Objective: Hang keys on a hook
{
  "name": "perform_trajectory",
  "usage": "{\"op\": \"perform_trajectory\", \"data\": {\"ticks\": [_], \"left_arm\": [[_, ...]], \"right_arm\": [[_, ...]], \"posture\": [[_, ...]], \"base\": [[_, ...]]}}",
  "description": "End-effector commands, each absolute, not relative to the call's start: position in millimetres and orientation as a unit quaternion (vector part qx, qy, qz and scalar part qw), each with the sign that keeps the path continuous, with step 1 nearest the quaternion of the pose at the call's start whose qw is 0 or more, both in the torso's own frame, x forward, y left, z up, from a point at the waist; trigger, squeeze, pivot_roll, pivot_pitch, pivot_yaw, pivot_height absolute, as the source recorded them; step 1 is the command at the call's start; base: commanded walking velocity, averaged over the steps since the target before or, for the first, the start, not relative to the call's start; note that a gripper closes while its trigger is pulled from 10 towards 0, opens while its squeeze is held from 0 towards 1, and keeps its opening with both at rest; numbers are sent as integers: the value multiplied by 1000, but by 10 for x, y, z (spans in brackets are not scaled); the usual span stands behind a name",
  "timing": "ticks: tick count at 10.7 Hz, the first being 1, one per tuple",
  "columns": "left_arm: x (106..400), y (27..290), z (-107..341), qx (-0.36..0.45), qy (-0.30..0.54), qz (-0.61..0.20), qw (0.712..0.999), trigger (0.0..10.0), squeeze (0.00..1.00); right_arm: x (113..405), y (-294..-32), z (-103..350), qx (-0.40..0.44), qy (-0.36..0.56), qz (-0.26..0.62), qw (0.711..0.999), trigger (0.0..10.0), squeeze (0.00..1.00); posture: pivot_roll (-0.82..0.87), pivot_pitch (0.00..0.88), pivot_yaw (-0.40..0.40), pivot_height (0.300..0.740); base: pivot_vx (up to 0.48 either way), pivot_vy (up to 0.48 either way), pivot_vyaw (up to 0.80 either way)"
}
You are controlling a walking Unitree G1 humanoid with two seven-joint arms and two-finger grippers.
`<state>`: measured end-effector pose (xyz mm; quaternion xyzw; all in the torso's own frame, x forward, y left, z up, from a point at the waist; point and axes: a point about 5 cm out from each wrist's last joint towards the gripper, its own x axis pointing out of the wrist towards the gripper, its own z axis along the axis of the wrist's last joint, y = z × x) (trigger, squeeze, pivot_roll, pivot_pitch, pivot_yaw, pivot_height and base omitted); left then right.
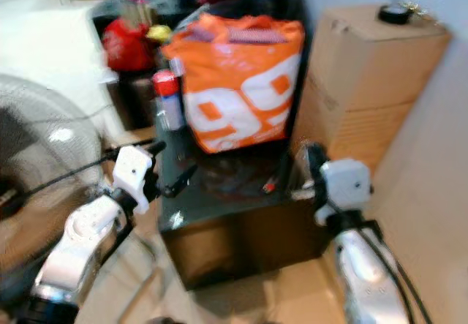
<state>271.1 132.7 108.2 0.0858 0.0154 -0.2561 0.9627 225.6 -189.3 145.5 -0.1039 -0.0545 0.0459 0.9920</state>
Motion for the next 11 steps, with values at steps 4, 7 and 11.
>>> {"op": "perform_trajectory", "data": {"ticks": [4, 7, 11], "left_arm": [[2773, 1327, 1156, 110, 8, -244, 964, 10000, 235], [2805, 1319, 1168, 112, 6, -237, 965, 10000, 231], [2830, 1329, 1173, 117, 5, -223, 968, 10000, 224]], "right_arm": [[2233, -1980, 1430, -93, -28, 13, 995, 10000, 0], [2264, -1967, 1454, -94, -27, 13, 995, 10000, 0], [2298, -1984, 1468, -91, -24, 6, 996, 10000, 0]], "posture": [[-164, 0, 58, 740], [-166, 0, 62, 740], [-165, 0, 57, 740]], "base": [[0, 0, -800], [0, 0, -800], [0, 0, -586]]}}
